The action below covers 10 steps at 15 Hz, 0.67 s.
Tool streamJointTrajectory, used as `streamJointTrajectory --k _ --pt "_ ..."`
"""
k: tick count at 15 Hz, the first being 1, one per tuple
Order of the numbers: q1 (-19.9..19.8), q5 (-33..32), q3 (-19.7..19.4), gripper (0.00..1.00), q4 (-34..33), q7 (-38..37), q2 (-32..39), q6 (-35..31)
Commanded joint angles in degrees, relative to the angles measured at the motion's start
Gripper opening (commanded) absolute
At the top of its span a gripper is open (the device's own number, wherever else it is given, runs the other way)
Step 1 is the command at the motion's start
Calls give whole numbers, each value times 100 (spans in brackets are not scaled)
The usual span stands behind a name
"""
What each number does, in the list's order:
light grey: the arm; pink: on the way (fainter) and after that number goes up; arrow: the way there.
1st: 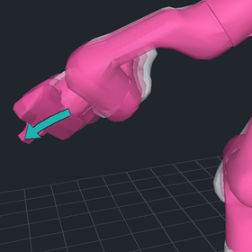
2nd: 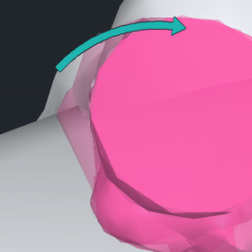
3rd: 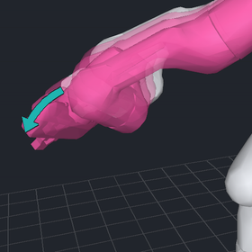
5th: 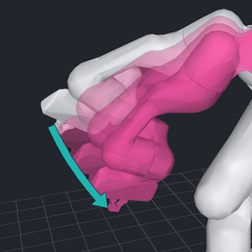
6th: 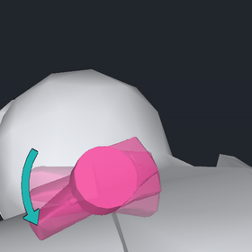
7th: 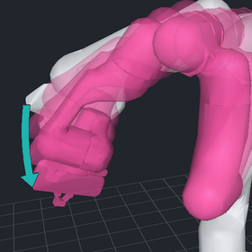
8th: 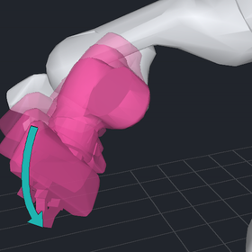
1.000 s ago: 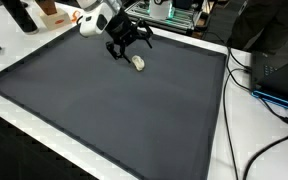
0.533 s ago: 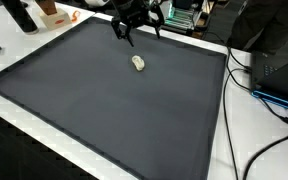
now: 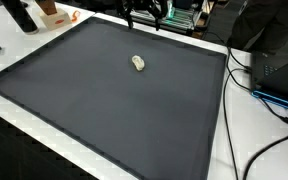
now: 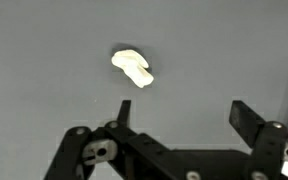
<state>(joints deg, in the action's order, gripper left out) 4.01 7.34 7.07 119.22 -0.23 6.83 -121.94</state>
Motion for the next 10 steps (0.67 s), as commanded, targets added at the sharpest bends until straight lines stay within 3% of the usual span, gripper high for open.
streamJointTrajectory --k 1,2,8,10 --pt "211 -858 -90 100 426 -1259 -460 -38" --pt "119 -435 -58 100 114 -680 -173 17" --pt "172 -709 -61 100 245 -1103 -331 16" --pt "169 -480 -83 100 189 -1725 -108 38"
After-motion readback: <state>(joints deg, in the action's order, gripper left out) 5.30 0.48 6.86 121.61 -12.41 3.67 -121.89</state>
